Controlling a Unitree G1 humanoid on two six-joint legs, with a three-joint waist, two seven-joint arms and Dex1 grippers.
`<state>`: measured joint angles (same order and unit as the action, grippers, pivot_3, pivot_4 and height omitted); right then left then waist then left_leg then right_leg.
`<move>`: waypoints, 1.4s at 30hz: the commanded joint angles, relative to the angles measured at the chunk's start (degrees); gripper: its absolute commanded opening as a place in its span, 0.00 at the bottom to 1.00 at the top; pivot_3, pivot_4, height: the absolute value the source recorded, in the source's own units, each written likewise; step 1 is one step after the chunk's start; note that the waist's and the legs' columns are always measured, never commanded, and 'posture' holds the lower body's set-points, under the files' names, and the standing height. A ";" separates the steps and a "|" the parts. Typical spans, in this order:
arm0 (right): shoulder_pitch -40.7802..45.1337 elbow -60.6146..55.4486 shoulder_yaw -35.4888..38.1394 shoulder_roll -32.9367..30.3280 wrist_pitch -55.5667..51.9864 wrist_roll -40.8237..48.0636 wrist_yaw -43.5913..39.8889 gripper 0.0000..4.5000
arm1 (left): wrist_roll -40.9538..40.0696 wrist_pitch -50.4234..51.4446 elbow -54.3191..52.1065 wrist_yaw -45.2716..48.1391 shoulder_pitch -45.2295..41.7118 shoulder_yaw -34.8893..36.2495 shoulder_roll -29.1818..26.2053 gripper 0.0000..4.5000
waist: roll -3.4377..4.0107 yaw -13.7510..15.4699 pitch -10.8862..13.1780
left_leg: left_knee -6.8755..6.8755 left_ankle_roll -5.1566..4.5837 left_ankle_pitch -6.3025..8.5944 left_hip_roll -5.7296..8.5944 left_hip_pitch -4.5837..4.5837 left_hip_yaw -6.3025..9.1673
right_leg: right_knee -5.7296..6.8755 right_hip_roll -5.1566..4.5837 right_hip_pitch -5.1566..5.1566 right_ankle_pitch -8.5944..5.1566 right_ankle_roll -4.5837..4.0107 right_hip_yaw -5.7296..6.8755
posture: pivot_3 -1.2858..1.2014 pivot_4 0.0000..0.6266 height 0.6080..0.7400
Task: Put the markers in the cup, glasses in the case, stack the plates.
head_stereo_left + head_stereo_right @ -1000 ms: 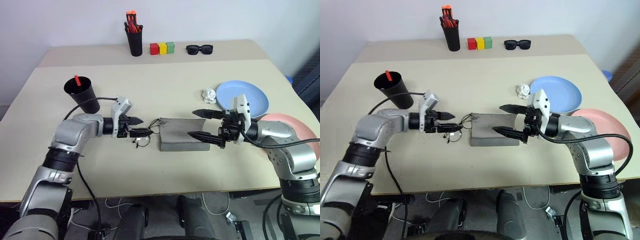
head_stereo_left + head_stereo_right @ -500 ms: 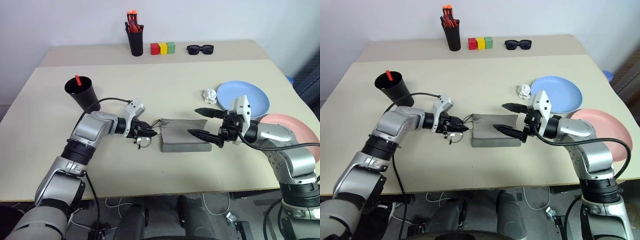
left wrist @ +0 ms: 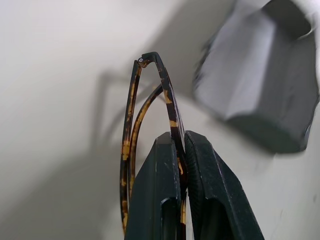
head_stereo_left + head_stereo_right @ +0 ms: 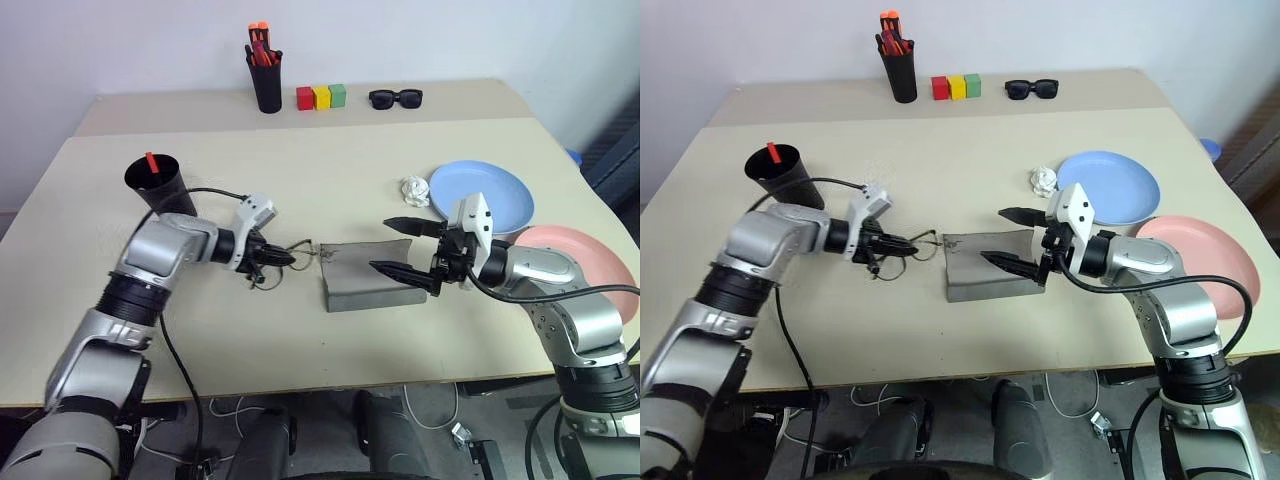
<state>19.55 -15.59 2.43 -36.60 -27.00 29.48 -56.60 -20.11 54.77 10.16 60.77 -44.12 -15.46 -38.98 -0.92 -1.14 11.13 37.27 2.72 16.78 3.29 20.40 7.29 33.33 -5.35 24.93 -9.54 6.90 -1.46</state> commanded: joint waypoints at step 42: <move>-9.38 -3.45 10.28 -9.46 0.88 3.24 -0.83 0.89 | 12.08 -32.66 43.66 15.96 -22.62 -3.94 32.26 0.17 | -0.07 0.45 0.05 | 0.31 -0.22 0.12 0.04 0.07 -0.06 | -0.06 -0.02 -0.15 -0.01 0.08 -0.01 | 0.52 0.24 1.00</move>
<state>9.52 -18.04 11.83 -46.08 -27.11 32.24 -57.65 -9.48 24.29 54.62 78.15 -66.67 -20.41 -6.68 -0.99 -0.69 11.17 37.62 2.50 16.90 3.34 20.48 7.23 33.27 -5.38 24.78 -9.54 6.98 -1.47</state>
